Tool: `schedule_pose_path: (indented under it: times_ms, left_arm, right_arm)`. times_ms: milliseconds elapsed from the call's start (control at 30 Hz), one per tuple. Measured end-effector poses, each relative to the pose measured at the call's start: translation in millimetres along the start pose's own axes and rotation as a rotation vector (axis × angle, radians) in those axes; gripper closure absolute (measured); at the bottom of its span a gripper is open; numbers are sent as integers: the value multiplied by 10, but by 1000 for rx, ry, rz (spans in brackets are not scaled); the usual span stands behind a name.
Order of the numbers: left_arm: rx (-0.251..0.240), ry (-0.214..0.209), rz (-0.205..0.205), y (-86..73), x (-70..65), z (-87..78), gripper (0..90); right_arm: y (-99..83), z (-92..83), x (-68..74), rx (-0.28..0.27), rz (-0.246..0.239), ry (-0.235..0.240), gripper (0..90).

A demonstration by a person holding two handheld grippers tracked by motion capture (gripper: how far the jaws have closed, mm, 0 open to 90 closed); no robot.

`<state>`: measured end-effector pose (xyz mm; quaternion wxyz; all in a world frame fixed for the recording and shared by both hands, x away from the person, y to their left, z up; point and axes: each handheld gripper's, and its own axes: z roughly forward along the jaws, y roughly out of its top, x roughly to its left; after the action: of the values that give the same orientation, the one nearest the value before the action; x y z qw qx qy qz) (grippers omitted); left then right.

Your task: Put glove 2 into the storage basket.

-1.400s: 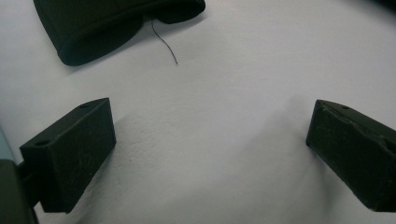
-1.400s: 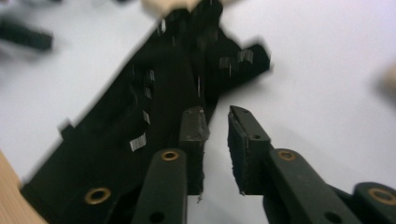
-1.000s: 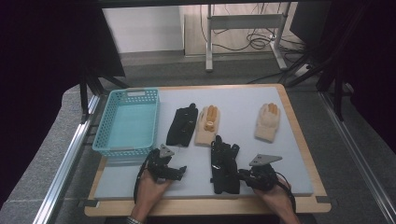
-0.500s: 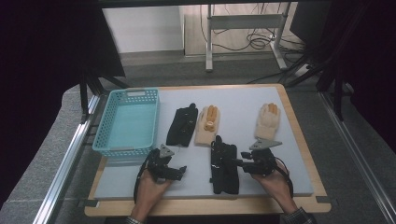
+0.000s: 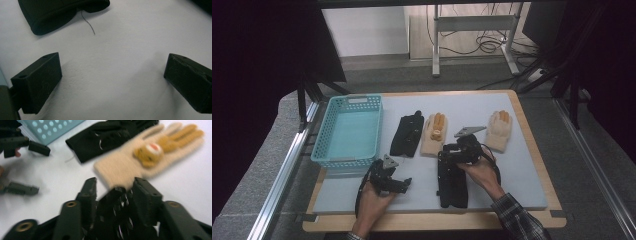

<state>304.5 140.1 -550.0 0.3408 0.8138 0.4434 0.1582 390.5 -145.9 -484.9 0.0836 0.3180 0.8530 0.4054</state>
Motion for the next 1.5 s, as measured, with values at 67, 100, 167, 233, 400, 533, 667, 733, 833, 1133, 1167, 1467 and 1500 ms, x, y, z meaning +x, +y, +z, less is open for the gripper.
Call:
schedule_pose_path:
  times_ms: [67, 100, 167, 233, 400, 533, 667, 733, 833, 1133, 1167, 1467, 1500]
  left_arm:
    - [0, 0, 0, 0, 0, 0, 18]
    - [0, 0, 0, 0, 0, 0, 18]
    - [-1, 0, -1, 0, 0, 1, 18]
    - [2, 0, 2, 0, 2, 0, 18]
    - [-4, -1, -5, -1, -1, 4, 17]
    - [-4, -2, -6, 0, -2, 4, 18]
    - [-4, -2, -5, 0, -2, 4, 18]
    - [-4, -2, -5, 0, -2, 3, 18]
    - [1, -2, 0, 0, 2, 1, 18]
    - [3, 0, 1, 1, 1, 1, 18]
    - [3, 0, 1, 1, 1, 1, 18]
    - [3, -2, 2, 0, 3, 1, 18]
    - [1, -2, 0, 0, 1, 1, 18]
  right_arm:
    - [109, 113, 8, 10, -5, 15, 604]
    - [158, 165, 13, 15, -11, 18, 625]
    - [252, 269, 36, 23, -22, 17, 661]
    - [351, 393, 62, 29, -28, 18, 685]
    - [517, 671, 91, 41, -32, 7, 679]
    - [612, 975, 93, 57, -30, -23, 581]
    - [638, 1140, 86, 67, -29, -43, 503]
    - [640, 1228, 91, 81, -31, -65, 449]
    - [622, 1339, 93, 122, -39, -79, 438]
    - [620, 1372, 162, 137, -19, -61, 759]
    - [620, 1374, 172, 135, -18, -45, 799]
    - [737, 1197, 191, 103, -34, -36, 818]
    - [756, 1153, 192, 94, -36, -30, 819]
